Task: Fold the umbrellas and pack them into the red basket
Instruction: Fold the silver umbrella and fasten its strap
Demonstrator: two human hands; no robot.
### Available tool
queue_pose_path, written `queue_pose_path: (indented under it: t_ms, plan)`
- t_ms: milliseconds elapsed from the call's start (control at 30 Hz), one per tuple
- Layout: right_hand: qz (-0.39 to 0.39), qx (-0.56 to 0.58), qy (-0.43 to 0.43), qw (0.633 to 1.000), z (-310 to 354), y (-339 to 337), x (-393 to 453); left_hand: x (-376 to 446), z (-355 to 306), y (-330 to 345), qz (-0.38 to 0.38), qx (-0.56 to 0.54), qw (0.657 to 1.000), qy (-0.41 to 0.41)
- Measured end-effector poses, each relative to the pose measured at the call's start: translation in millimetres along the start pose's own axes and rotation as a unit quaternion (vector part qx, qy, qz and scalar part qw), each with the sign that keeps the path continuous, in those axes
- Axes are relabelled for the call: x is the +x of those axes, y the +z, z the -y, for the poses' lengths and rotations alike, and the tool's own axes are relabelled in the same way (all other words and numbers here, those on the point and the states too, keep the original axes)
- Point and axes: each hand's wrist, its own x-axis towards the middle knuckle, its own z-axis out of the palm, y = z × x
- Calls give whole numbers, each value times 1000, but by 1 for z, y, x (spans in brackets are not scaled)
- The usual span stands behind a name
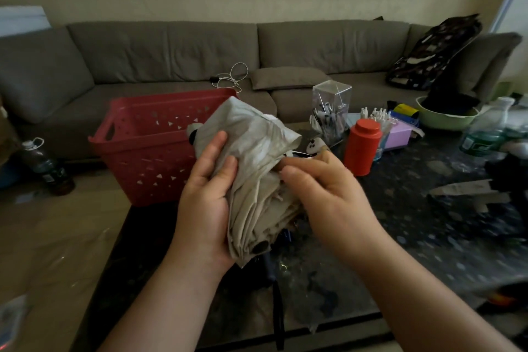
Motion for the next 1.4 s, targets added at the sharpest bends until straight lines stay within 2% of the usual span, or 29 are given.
queue_pose_path:
  t_ms: [133,267,467,633,800,900,1000,1067,1133,1267,1400]
  plan:
    - [-80,154,81,982,1,-10,9,-1,0,-2,23,21,999,-10]
    - [-139,121,32,982,-6,-21,14,-1,1,-3,41,42,998,-16]
    - [-59,100,-5,993,-4,-22,13,-4,6,-2,64,64,996,-12]
    - [-105,11,-57,993,-10,-26,11,-7,6,-6,79,112,990,-21]
    - [-116,59,-69,989,-15,-30,15,-5,3,-5,61,116,991,-24]
    - [-115,34,-50,992,-19,-29,16,-3,-2,-4,53,94,994,-21]
    - [-60,2,-35,998,-19,-34,14,-3,-4,-6,58,78,995,-19]
    - [-14,76,-18,997,-13,-43,15,-2,-6,-10,67,99,993,-1]
    - [-26,145,-5,989,-8,-54,19,-2,-6,-15,90,150,984,25]
    - [-105,24,-75,991,-5,-54,22,-5,-1,-17,149,260,949,94]
    - [-33,-35,-51,997,-10,-48,22,-11,5,-17,192,331,913,137]
